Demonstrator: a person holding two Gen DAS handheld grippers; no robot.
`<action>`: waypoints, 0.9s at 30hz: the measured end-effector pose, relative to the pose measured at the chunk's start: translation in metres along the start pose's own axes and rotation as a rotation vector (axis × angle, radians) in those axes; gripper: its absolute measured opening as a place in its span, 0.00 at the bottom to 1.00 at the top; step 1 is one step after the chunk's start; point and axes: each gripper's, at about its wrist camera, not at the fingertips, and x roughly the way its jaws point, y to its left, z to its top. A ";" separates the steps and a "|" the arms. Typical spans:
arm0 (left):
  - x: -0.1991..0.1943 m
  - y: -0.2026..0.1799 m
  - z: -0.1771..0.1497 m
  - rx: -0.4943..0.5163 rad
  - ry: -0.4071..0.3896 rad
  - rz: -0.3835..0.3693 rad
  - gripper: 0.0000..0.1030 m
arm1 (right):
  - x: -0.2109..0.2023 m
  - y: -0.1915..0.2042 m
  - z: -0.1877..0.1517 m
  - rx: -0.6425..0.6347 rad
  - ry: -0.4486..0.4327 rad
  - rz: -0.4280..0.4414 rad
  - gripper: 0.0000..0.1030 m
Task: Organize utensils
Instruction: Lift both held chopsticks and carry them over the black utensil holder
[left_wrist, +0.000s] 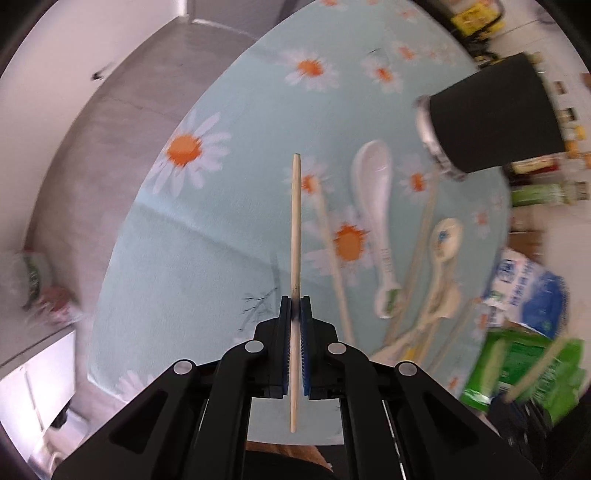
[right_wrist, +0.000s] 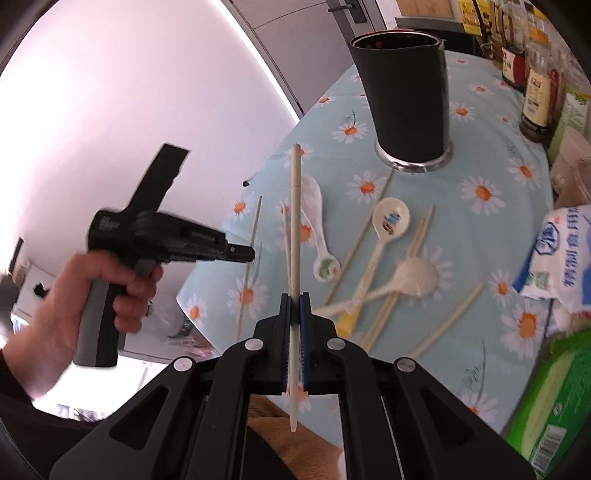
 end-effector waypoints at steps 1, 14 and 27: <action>-0.008 -0.002 -0.001 0.018 -0.022 -0.024 0.04 | 0.003 0.000 0.006 0.004 0.001 0.004 0.06; -0.076 -0.052 0.025 0.284 -0.186 -0.236 0.04 | -0.018 0.002 0.071 0.051 -0.115 -0.082 0.06; -0.110 -0.110 0.060 0.588 -0.300 -0.425 0.04 | -0.057 -0.007 0.092 0.093 -0.360 -0.182 0.06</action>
